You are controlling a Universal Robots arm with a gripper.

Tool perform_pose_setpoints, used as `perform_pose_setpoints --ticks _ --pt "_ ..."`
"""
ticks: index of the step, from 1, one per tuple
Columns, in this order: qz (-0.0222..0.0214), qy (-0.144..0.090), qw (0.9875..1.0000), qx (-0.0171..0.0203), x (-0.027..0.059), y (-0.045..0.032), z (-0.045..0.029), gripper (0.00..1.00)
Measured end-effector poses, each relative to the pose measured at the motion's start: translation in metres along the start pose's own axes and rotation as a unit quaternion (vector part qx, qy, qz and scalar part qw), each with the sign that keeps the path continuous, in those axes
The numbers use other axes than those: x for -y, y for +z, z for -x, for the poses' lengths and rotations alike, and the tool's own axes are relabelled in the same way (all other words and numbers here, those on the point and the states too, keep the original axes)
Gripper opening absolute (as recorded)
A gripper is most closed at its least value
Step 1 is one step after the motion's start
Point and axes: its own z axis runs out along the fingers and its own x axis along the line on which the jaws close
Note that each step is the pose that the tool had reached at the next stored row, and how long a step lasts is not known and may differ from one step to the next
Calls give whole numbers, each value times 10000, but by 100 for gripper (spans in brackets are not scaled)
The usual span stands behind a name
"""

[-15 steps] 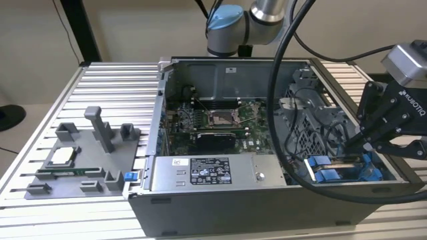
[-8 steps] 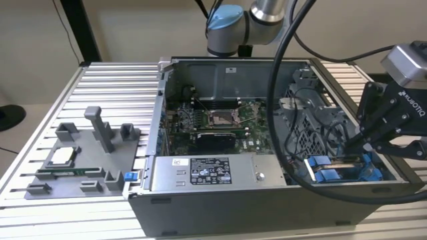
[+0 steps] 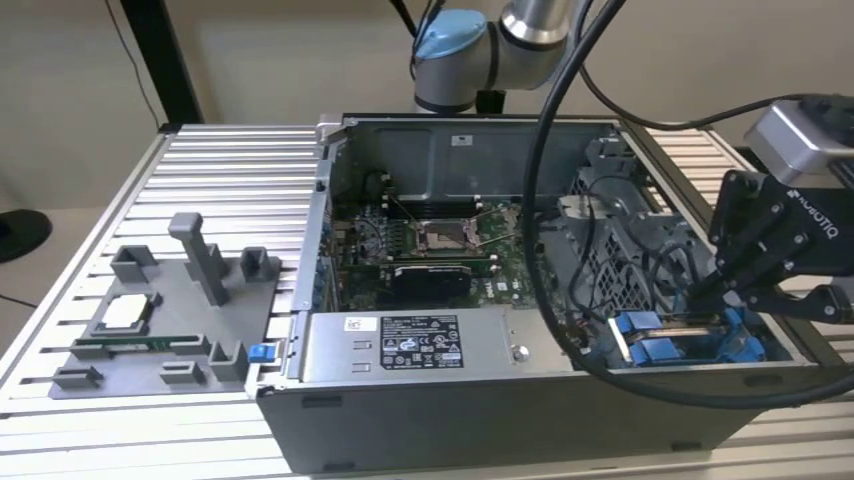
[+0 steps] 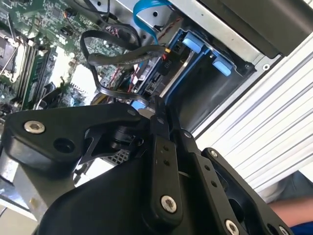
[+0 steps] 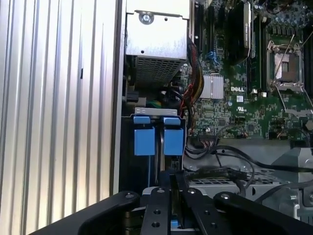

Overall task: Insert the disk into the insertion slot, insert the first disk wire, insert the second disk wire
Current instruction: 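Insert the second disk wire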

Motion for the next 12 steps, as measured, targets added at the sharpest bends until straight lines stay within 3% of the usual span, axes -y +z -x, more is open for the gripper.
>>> perform_pose_setpoints --ticks 6,12 --pt "-227 -1 9997 2 -54 20 31 0" --pt "-370 29 9993 5 -125 44 52 0"
